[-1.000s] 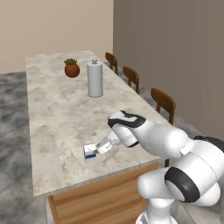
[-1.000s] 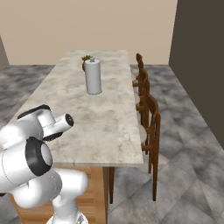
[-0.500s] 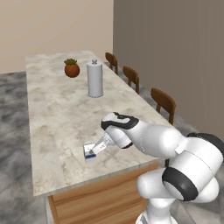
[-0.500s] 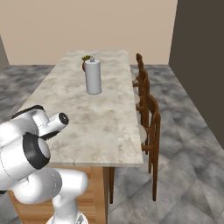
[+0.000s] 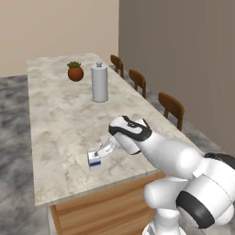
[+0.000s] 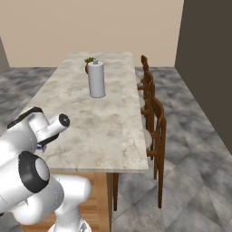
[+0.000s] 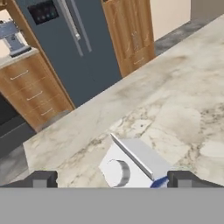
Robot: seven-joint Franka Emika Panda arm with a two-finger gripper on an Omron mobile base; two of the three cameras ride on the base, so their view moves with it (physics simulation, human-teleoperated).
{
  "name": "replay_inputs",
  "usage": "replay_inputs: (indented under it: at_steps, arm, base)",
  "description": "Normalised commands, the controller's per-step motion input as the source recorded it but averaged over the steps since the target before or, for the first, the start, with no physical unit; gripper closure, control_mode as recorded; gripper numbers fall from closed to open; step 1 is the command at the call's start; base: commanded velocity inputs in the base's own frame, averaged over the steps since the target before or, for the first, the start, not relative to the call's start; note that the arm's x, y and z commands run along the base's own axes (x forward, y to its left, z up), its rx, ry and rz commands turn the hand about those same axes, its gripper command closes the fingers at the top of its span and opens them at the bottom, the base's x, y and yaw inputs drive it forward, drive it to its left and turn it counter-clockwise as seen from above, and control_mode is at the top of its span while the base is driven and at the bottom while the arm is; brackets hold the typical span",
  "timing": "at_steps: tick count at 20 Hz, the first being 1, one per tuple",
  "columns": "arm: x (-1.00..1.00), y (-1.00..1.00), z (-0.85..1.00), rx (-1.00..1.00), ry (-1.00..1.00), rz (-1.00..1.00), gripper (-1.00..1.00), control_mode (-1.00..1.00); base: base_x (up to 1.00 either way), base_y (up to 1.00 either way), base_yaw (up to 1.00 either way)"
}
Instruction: Pick the bottled drink, milk, bottled drink from the counter and place them in the open cabinet.
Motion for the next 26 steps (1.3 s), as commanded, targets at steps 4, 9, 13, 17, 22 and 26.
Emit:
replay_inputs:
  at_steps: [4, 9, 13, 17, 22, 26]
  arm:
    - [-0.01, 0.08, 0.29, -0.13, -0.02, -0.05, -1.00, -1.00]
    - [0.00, 0.29, 0.00, -0.32, 0.05, 0.00, -1.00, -1.00]
    - [-0.01, 0.15, 0.20, -0.24, 0.06, -0.01, -1.00, -1.00]
    - [-0.03, 0.01, 0.46, -0.14, 0.01, -0.01, -1.00, -1.00]
    - [0.00, 0.07, 0.02, -0.14, 0.01, 0.00, -1.00, -1.00]
    - [0.18, 0.01, -0.12, -0.14, 0.08, 0.01, -1.00, -1.00]
  base:
    - [0.00, 0.00, 0.00]
    - [0.00, 0.00, 0.00]
    - [0.00, 0.00, 0.00]
    - [0.00, 0.00, 0.00]
    - [0.00, 0.00, 0.00]
    - [0.00, 0.00, 0.00]
